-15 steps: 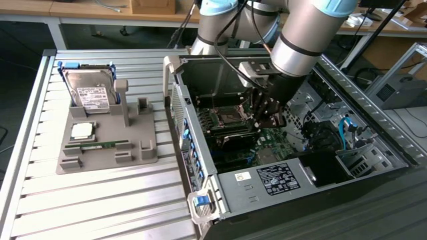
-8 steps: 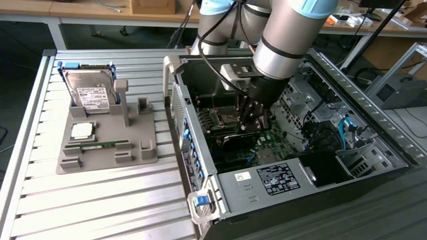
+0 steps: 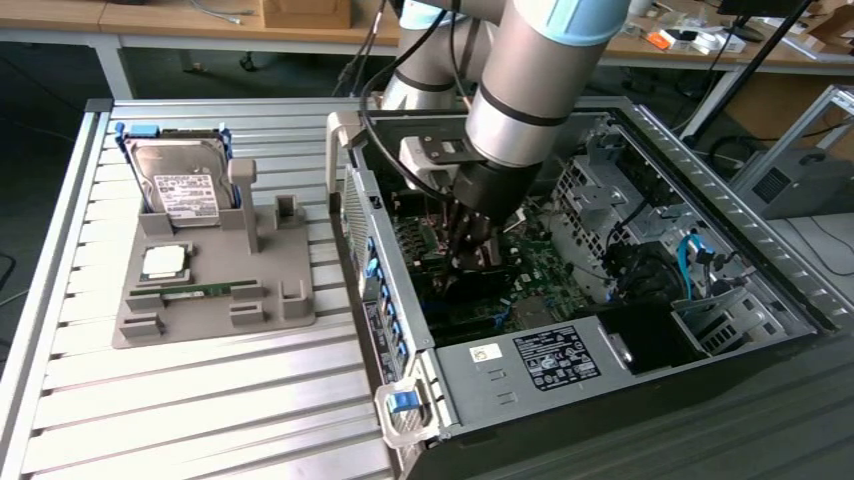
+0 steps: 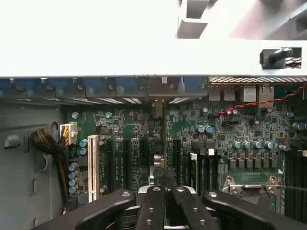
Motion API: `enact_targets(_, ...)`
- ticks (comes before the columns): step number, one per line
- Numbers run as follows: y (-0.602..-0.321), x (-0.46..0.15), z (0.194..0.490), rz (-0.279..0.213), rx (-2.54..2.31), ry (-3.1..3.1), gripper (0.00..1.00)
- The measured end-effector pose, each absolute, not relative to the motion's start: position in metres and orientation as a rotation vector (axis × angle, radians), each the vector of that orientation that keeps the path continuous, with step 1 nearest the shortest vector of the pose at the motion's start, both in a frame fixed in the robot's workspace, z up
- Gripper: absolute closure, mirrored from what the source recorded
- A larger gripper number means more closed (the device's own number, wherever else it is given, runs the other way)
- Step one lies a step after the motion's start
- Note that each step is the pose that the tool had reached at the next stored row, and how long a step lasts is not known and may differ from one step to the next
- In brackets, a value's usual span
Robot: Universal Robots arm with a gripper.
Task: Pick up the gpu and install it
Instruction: 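Press down on the gpu until it lock into place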
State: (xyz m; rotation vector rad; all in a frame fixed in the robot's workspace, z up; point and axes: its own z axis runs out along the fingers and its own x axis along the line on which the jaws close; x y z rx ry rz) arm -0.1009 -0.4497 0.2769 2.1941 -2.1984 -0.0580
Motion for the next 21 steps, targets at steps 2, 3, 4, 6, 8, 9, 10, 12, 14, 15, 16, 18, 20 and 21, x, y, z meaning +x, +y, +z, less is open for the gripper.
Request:
enact_targets(2, -0.4497, -0.1018, 0.2753, -0.058, 2.194, -2.198, 0.89)
enact_targets(3, -0.4498, -0.1022, 0.2749, -0.058, 2.194, -2.198, 0.89)
enact_targets(4, -0.4499, -0.1026, 0.2743, -0.058, 2.194, -2.198, 0.89)
enact_targets(6, -0.4499, -0.1031, 0.2735, -0.058, 2.194, -2.198, 0.89)
enact_targets(8, -0.4502, -0.1035, 0.273, -0.058, 2.194, -2.198, 0.89)
enact_targets(9, -0.4506, -0.1037, 0.2728, -0.058, 2.194, -2.198, 0.89)
enact_targets(10, -0.4511, -0.1039, 0.2725, -0.058, 2.194, -2.198, 0.89)
enact_targets(12, -0.4523, -0.1042, 0.2723, -0.058, 2.195, -2.197, 0.89)
enact_targets(14, -0.4534, -0.1042, 0.2722, -0.058, 2.196, -2.196, 0.89)
enact_targets(15, -0.4542, -0.1042, 0.2721, -0.058, 2.198, -2.195, 0.89)
enact_targets(16, -0.4549, -0.1042, 0.272, -0.058, 2.198, -2.195, 0.89)
enact_targets(18, -0.456, -0.1043, 0.2721, -0.058, 2.199, -2.194, 0.89)
enact_targets(20, -0.4563, -0.1043, 0.2722, -0.058, 2.2, -2.193, 0.89)
enact_targets(21, -0.4563, -0.1043, 0.2722, -0.058, 2.2, -2.192, 0.89)
